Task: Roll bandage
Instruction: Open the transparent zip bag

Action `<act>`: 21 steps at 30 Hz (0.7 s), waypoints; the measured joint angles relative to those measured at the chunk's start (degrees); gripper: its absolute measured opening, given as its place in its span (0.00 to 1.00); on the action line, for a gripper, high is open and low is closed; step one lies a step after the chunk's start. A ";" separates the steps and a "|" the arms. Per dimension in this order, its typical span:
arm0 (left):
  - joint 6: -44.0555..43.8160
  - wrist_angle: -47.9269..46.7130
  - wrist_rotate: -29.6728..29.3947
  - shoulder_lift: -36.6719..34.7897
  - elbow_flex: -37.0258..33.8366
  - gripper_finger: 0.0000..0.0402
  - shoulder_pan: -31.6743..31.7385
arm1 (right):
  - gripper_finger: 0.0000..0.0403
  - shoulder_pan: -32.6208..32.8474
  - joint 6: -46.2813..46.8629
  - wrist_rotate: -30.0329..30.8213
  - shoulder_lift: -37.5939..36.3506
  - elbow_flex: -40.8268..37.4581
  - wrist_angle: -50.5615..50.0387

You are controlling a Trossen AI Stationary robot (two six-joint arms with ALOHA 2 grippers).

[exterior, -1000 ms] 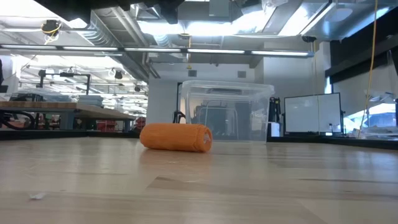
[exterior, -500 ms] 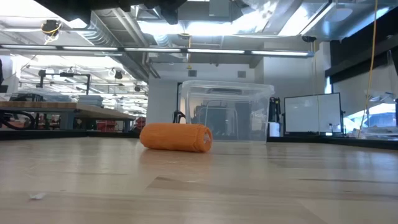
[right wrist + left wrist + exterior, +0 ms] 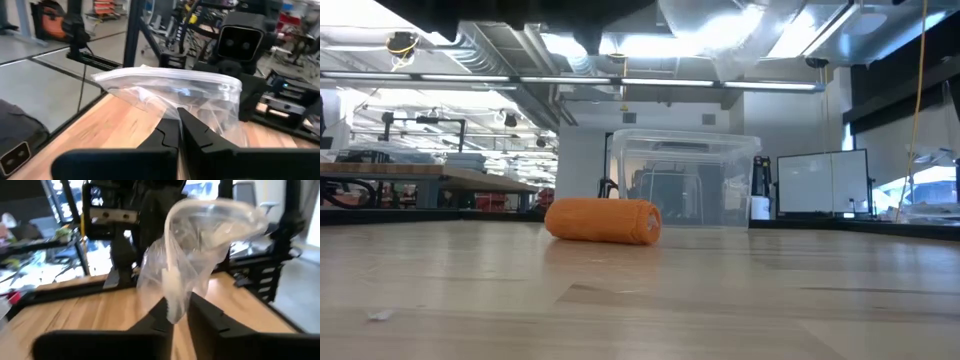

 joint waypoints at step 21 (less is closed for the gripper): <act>-8.38 -25.75 -9.49 -5.29 0.04 0.00 -0.79 | 0.27 -0.88 30.15 10.40 -0.03 0.01 -24.36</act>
